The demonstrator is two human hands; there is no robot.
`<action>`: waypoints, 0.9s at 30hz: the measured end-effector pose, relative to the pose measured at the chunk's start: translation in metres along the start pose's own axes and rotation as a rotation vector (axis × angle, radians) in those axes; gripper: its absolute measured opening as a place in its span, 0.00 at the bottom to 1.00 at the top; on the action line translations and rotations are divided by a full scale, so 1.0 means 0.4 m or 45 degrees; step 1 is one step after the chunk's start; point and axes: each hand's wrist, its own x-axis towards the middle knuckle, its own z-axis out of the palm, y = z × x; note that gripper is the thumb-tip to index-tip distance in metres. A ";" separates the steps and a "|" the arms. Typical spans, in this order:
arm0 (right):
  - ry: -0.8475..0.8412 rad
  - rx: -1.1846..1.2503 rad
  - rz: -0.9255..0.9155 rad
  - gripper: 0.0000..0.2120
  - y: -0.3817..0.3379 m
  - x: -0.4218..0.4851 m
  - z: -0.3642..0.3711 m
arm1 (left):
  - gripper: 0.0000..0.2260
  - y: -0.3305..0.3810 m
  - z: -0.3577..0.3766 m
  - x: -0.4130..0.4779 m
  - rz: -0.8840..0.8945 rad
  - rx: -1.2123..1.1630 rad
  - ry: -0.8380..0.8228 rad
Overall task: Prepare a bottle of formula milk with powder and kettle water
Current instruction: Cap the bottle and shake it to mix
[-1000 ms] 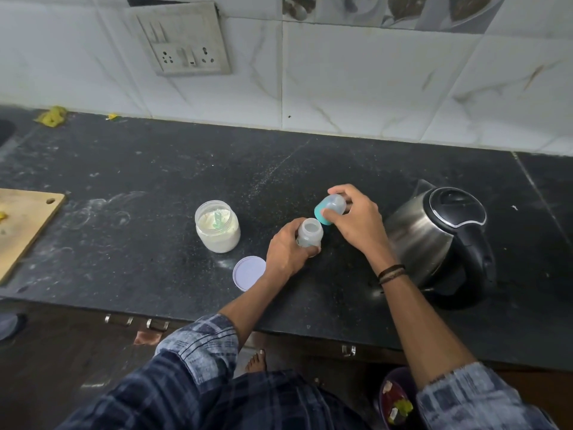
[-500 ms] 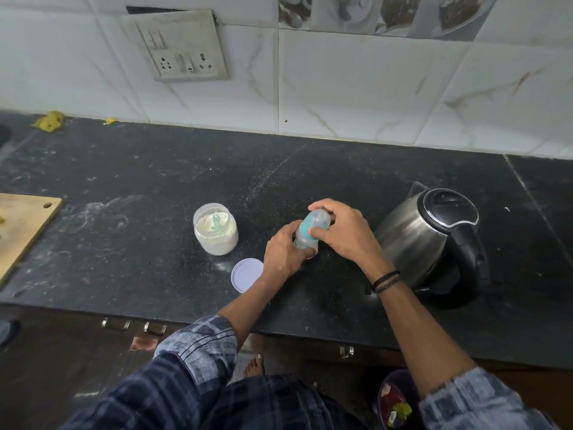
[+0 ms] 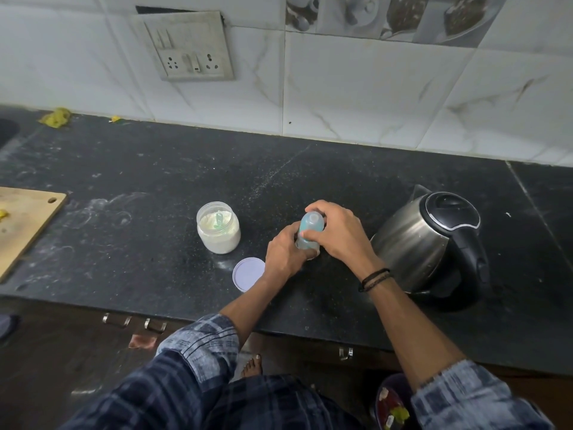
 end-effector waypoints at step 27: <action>0.038 0.051 0.043 0.35 0.020 -0.028 0.036 | 0.30 0.010 -0.008 -0.014 0.066 -0.002 0.001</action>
